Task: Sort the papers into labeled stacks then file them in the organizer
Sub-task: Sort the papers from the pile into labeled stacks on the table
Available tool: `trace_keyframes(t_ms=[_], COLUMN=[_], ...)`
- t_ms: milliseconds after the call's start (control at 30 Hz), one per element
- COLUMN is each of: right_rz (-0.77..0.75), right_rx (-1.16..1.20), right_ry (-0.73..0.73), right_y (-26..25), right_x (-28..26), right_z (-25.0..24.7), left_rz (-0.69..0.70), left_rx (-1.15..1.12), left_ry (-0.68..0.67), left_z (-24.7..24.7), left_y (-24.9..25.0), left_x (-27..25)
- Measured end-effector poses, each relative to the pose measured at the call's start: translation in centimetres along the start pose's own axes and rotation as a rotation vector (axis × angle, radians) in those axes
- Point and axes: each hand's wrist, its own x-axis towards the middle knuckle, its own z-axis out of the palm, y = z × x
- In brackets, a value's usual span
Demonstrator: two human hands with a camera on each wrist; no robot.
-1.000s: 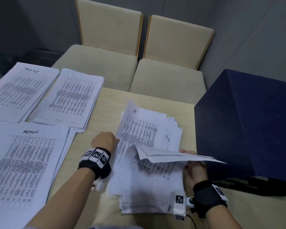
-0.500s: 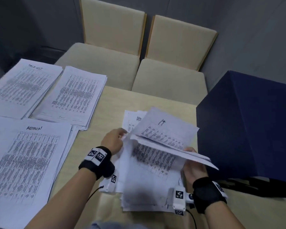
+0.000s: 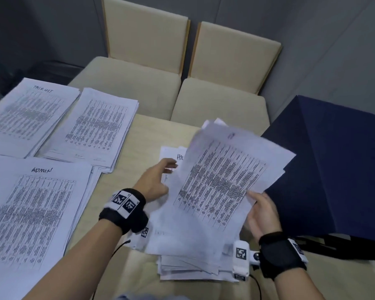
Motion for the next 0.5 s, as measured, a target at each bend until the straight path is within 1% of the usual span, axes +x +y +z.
trace_keyframes(t_ms=[33,67,100,167,233,300,333,400,433,467,500], right_rz=[-0.025,-0.059,-0.122,-0.271,-0.468,-0.645,-0.712,-0.793,-0.8,-0.776,-0.721], right_rx=[0.028,0.021,-0.025,-0.094,-0.126,-0.183,-0.196,-0.172,-0.162,-0.174,-0.233], right_ry=[-0.058,-0.094,-0.139,-0.218,-0.258,-0.229,-0.191,-0.162,-0.155,-0.141,-0.115], right_y=[-1.1,-2.2,-3.6,-6.3,-8.7,-10.0,-10.2,-10.1,-9.6,-8.8,-7.3], right_x=[-0.6,-1.0,-1.8,-3.3,-5.2,-6.8,-7.1,-7.7,-7.9,-7.7,-7.1], right_z=[0.9,1.9,3.2,5.8,8.3,9.9,10.3,10.7,10.7,10.3,9.6], left_rz=[0.011,0.017,0.03,0.082,0.153,0.235,0.272,0.299,0.284,0.249,0.191], left_rx=[-0.1,-0.189,-0.267,-0.407,-0.519,-0.59,-0.607,-0.612,-0.6,-0.578,-0.546], left_ry=[-0.068,-0.095,-0.082,0.002,0.102,0.169,0.199,0.267,0.305,0.333,0.341], left_z=[-0.4,-0.8,-1.0,-1.5,-1.8,-1.9,-1.8,-1.3,-0.9,-0.4,0.2], left_y=[1.0,2.1,3.1,5.1,7.2,9.1,9.9,10.5,10.4,9.9,9.0], left_x=[-0.1,-0.1,0.0,0.1,0.2,0.0,-0.1,-0.1,-0.2,-0.3,-0.5])
